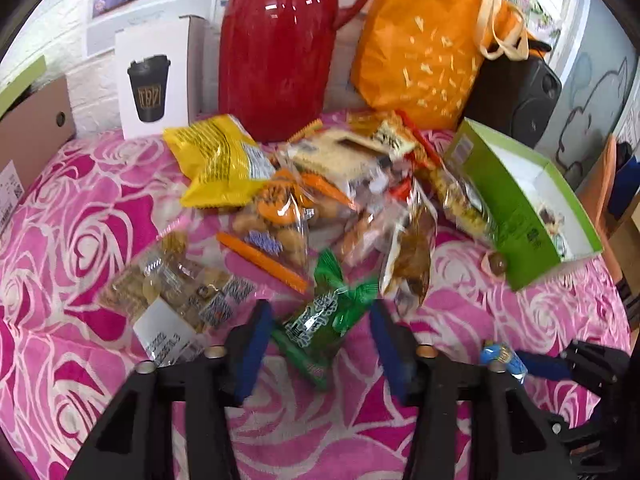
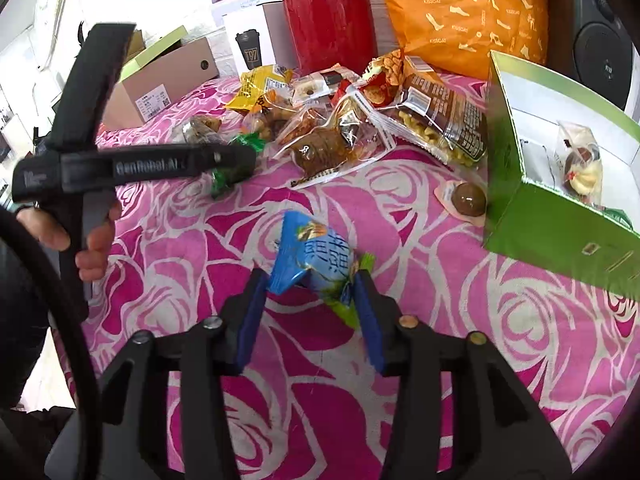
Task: Organize snacks
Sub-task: 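Move both tools back to the snack pile, then grasp the green packet with the left gripper while the right grasps the blue packet, then drop both packets into the green box by opening both grippers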
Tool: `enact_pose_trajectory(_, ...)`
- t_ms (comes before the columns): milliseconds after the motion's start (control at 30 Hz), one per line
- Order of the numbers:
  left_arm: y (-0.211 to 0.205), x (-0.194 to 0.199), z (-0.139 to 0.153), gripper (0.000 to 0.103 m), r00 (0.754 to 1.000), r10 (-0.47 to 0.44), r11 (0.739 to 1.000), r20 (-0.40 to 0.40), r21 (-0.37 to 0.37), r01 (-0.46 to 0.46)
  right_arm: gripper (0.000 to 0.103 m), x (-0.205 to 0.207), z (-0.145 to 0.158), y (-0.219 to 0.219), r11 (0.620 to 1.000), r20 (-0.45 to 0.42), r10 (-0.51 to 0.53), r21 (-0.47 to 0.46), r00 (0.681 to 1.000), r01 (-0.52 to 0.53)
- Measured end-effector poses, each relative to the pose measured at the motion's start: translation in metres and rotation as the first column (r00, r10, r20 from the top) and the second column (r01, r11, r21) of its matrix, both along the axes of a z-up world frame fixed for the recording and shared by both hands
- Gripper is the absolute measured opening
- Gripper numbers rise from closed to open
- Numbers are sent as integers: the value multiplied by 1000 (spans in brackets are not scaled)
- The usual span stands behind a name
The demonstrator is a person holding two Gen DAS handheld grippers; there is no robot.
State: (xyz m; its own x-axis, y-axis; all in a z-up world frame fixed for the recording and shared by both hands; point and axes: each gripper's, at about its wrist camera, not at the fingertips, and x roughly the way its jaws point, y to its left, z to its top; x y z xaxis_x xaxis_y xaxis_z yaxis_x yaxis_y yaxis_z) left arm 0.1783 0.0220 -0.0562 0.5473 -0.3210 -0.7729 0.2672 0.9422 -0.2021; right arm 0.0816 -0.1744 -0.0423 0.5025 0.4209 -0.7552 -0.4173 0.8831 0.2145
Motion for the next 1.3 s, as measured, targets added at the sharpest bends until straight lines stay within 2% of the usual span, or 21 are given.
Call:
enact_pose_trajectory(67, 3, -8, 1, 43, 1000, 6, 1000, 2, -7, -6, 56, -1, 0, 0, 1000, 4, -8, -6, 1000, 8)
enact_pose_trajectory(200, 8, -18, 4, 44, 1000, 11, 999, -4, -42, -11, 58, -2, -2, 0, 1000, -2, -12, 13, 1000, 12)
enact_pose_trajectory(333, 2, -13, 2, 51, 1000, 22, 1000, 8, 4, -22, 59, -1, -7, 1, 1000, -23, -11, 15, 1000, 11)
enact_pose_trajectory(533, -4, 0, -8, 51, 1000, 8, 1000, -6, 16, -8, 59, 5, -11, 1, 999, -38, -24, 24, 999, 25)
enact_pose_trajectory(633, -4, -2, -11, 31, 1000, 1, 1000, -22, 1, -1, 56, 9, -15, 0, 999, -45, -39, 31, 998, 40)
enact_pose_trajectory(667, -3, -4, -10, 28, 1000, 1, 1000, -24, -3, -1, 47, 9, -15, -1, 998, -47, -46, 34, 998, 48)
enact_pose_trajectory(733, -4, -8, -7, 26, 1000, -3, 1000, -10, 16, 3, 41, 9, -13, -4, 997, -52, -57, 51, 997, 60)
enact_pose_trajectory(833, -5, -17, 2, 25, 1000, -6, 1000, 17, 19, 6, 39, 5, -5, -10, 994, -44, -60, 85, 997, 64)
enact_pose_trajectory(967, -5, -31, 24, 25, 999, -12, 1000, 52, -26, 14, 37, -2, 13, -17, 990, -1, -73, 122, 997, 72)
enact_pose_trajectory(1133, -26, -43, 63, 25, 989, -78, 994, 126, -69, 87, 37, -11, 50, -38, 981, 95, -121, 163, 988, 105)
enact_pose_trajectory(1300, -72, -43, 98, 25, 966, -172, 974, 192, -116, 196, 37, -15, 78, -79, 965, 178, -226, 172, 958, 196)
